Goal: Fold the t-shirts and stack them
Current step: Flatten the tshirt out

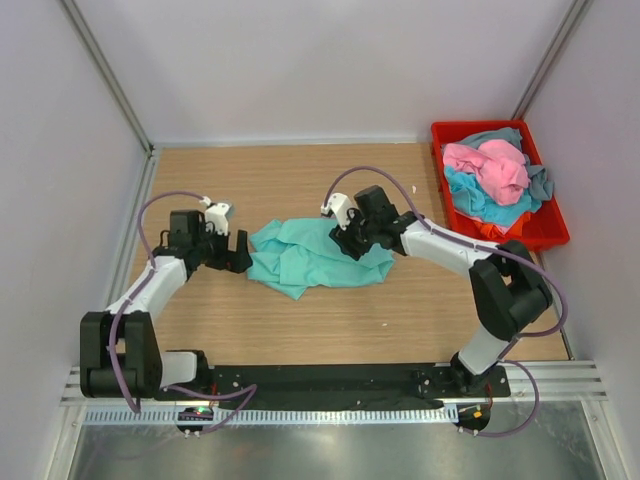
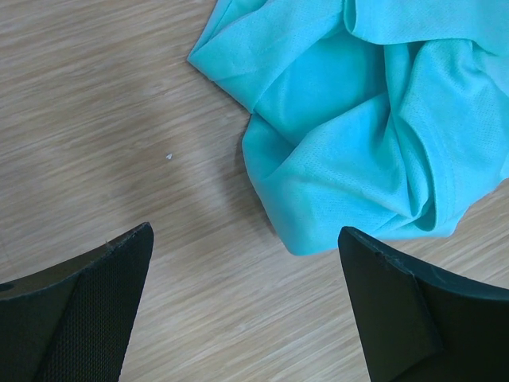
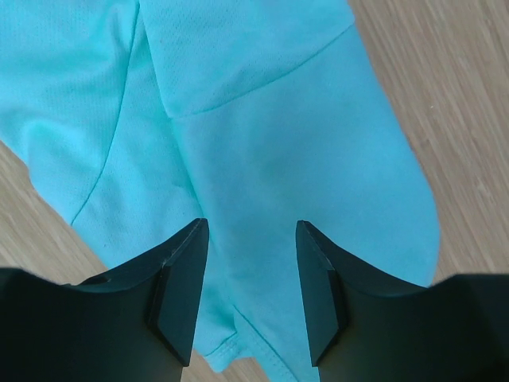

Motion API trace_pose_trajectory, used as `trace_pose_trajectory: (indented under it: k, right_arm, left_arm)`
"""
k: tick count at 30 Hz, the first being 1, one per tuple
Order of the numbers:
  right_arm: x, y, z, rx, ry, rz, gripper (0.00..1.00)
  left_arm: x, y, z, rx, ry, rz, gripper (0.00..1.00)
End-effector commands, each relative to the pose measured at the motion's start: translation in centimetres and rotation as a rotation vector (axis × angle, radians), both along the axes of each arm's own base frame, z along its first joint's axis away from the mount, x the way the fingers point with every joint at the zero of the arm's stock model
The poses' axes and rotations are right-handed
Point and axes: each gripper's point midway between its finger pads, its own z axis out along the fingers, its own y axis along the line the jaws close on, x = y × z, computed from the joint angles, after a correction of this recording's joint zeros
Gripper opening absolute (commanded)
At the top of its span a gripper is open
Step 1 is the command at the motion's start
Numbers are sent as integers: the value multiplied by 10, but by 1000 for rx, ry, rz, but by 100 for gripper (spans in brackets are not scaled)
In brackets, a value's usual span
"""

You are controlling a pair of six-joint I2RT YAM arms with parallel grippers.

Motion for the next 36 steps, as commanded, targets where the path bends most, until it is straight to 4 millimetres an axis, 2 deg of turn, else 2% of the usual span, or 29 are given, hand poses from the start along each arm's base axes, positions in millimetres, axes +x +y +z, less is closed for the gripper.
trace_pose_trajectory:
  k: [1,7,12,16,21,27,33,36]
  right_arm:
    - [23,23,28,58,-101,17,54]
    - [18,45,20,50,-96,70,55]
    - [9,69,12,43,-67,124,55]
    - [7,80,4,25,-62,141,55]
    - [14,84,-11,8,-51,131,55]
    - [25,81,-16,-17,-89,88,53]
    - [31,76,-16,-31,-129,57,47]
    - [30,75,-12,-25,-131,54,49]
  left_arm:
    - [11,-3,-1,-23,-18,-14,100]
    - [10,-7,-19,-43,38,-25,99]
    - [12,-8,-22,-49,46,-25,99]
    - [13,-8,-24,-52,52,-23,99]
    - [11,-9,-25,-55,53,-27,99]
    - [9,-8,-24,-49,45,-27,99]
    - [8,-9,-27,-52,55,-26,99]
    - [8,-8,-28,-49,58,-24,99]
